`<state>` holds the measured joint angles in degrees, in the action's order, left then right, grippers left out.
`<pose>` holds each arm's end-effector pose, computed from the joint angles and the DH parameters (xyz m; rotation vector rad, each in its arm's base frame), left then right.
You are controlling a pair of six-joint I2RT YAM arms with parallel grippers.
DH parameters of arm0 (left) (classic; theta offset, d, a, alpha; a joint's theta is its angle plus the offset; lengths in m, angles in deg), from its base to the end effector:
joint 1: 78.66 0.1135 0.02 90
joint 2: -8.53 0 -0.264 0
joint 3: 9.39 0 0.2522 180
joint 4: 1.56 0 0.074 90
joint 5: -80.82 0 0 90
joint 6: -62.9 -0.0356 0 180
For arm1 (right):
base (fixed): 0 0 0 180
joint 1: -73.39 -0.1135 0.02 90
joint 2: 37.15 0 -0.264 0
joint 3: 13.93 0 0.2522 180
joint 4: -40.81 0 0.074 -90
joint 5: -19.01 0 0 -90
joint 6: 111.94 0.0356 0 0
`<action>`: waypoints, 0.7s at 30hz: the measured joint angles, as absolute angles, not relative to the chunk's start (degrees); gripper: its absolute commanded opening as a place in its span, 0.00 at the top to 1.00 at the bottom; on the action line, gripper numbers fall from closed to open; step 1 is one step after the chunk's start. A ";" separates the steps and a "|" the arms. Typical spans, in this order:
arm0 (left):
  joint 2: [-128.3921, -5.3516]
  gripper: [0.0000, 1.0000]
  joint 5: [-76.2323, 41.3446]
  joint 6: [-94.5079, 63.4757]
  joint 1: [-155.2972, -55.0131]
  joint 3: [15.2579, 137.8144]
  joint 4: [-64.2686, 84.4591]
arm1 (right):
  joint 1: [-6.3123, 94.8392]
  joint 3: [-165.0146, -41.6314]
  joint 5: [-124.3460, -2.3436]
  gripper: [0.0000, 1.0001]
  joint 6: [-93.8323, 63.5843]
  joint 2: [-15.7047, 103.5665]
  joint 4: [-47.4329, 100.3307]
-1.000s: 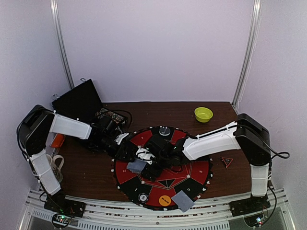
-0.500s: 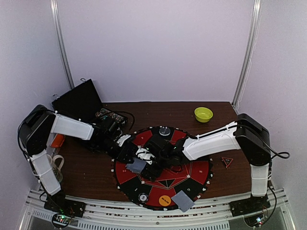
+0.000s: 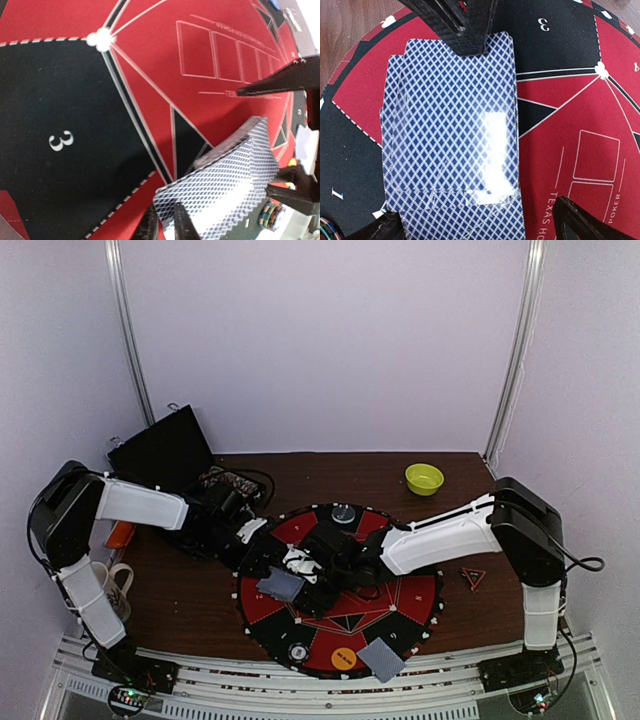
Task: Distribute texas hold em gaming equipment
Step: Pick up the poker card from the face-down deck piles.
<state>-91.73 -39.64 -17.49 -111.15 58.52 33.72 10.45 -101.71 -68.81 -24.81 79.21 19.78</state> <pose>0.2602 -0.1871 0.1415 0.7100 2.7412 -0.9193 0.1943 0.3833 0.1459 -1.3747 2.0923 0.5022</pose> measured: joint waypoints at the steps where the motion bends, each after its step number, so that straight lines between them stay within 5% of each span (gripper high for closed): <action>1: -91.36 1.00 -40.10 -17.42 -110.99 58.36 33.70 | 10.43 -101.71 -68.85 0.03 -24.81 79.21 19.78; 21: -85.07 1.00 -50.66 -18.04 -107.32 55.30 32.41 | 10.37 -101.69 -69.29 0.00 -24.83 79.18 19.82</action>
